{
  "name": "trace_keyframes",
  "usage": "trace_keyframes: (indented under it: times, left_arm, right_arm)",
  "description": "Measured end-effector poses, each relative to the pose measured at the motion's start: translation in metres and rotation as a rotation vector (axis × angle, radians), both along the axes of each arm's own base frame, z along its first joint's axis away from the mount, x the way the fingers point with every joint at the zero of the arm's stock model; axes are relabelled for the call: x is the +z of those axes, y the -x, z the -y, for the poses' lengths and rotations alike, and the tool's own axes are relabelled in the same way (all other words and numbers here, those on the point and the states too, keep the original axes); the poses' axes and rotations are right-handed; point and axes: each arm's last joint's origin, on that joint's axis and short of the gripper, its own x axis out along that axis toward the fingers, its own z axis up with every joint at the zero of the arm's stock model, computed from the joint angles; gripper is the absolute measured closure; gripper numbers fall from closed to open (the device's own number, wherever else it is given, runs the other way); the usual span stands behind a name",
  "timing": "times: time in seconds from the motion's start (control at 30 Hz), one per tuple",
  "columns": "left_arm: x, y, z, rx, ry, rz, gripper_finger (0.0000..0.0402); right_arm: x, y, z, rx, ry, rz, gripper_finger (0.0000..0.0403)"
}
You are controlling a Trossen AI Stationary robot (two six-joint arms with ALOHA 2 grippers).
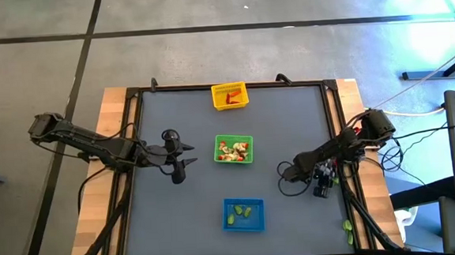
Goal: Sort produce into baskets
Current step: Put the green chili pepper into the blue bin
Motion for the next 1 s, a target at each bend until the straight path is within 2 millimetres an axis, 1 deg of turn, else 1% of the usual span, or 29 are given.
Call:
trace_keyframes:
  times: [0.13,0.2,0.27,0.4,0.57,0.8,0.9,1.0]
  left_arm:
    - [0.0,0.0,0.0,0.0,0.0,0.0,0.0202]
    - [0.0,0.0,0.0,0.0,0.0,0.0,0.0202]
    - [0.0,0.0,0.0,0.0,0.0,0.0,0.0202]
    - [0.0,0.0,0.0,0.0,0.0,0.0,0.0202]
    - [0.0,0.0,0.0,0.0,0.0,0.0,0.0202]
    - [0.0,0.0,0.0,0.0,0.001,0.0,0.0202]
    - [0.0,0.0,0.001,-0.001,0.004,0.003,0.0202]
    - [0.002,-0.001,0.005,-0.03,0.036,0.028,0.0202]
  right_arm:
    - [0.003,-0.005,-0.002,0.006,-0.009,0.021,0.0348]
    - [0.006,-0.011,-0.003,0.017,-0.011,0.048,0.0368]
    - [0.012,-0.021,-0.006,0.033,-0.025,0.091,0.0377]
    - [0.031,-0.046,-0.014,0.064,-0.022,0.206,0.0375]
    - [0.063,-0.082,-0.022,0.114,0.024,0.416,0.0369]
    - [0.108,-0.132,-0.035,0.141,0.058,0.821,0.0367]
    - [0.122,-0.149,-0.04,0.102,0.045,0.989,0.0366]
    - [0.131,-0.162,-0.049,0.09,0.023,1.158,0.0366]
